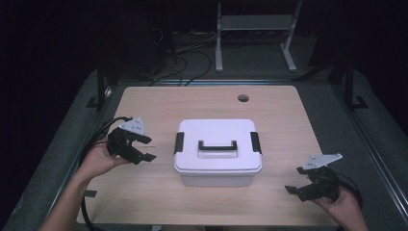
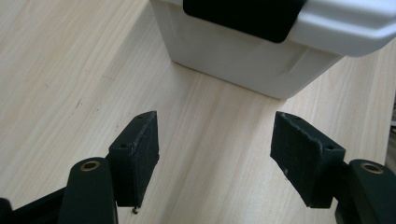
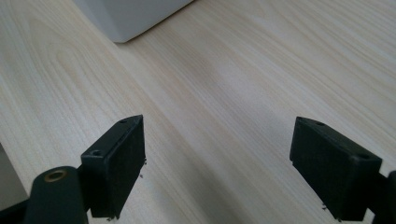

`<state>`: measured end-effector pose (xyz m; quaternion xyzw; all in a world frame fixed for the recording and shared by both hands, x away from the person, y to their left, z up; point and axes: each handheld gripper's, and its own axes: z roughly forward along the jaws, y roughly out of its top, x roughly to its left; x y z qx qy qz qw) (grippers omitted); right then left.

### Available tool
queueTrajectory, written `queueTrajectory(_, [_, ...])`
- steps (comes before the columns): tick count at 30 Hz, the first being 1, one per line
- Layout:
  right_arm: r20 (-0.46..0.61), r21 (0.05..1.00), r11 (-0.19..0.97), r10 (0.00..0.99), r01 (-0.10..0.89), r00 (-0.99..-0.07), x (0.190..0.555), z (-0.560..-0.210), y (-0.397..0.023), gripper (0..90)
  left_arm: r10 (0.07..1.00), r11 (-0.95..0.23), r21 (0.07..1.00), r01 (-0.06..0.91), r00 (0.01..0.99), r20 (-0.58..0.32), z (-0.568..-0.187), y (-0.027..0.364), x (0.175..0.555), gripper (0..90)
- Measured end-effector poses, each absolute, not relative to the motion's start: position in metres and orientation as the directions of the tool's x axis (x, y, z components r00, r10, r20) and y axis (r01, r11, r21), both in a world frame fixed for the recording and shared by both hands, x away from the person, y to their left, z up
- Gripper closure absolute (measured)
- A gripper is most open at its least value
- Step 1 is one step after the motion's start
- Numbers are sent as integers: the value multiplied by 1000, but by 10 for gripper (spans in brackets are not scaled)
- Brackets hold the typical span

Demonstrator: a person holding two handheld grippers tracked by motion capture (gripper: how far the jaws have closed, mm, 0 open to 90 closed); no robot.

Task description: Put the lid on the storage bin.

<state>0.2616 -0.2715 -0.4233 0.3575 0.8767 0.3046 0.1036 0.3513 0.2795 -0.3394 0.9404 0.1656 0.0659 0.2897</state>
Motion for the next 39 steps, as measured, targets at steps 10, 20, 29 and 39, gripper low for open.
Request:
queueTrajectory(10, [40, 601, 559, 692, 570, -721, 263, -426, -273, 177, 373, -760, 573, 307, 928, -2, -361, 290, 349, 316])
queueTrajectory(20, [40, 597, 561, 694, 573, -719, 261, -427, -273, 177, 387, -763, 561, 321, 922, -2, -381, 292, 345, 291])
queueTrajectory(29, [42, 595, 561, 694, 576, -719, 261, -428, -272, 176, 409, -749, 567, 342, 912, -11, -391, 299, 341, 271])
queueTrajectory(39, [46, 595, 561, 691, 576, -721, 260, -428, -271, 177, 427, -739, 571, 357, 904, -13, -402, 305, 333, 248])
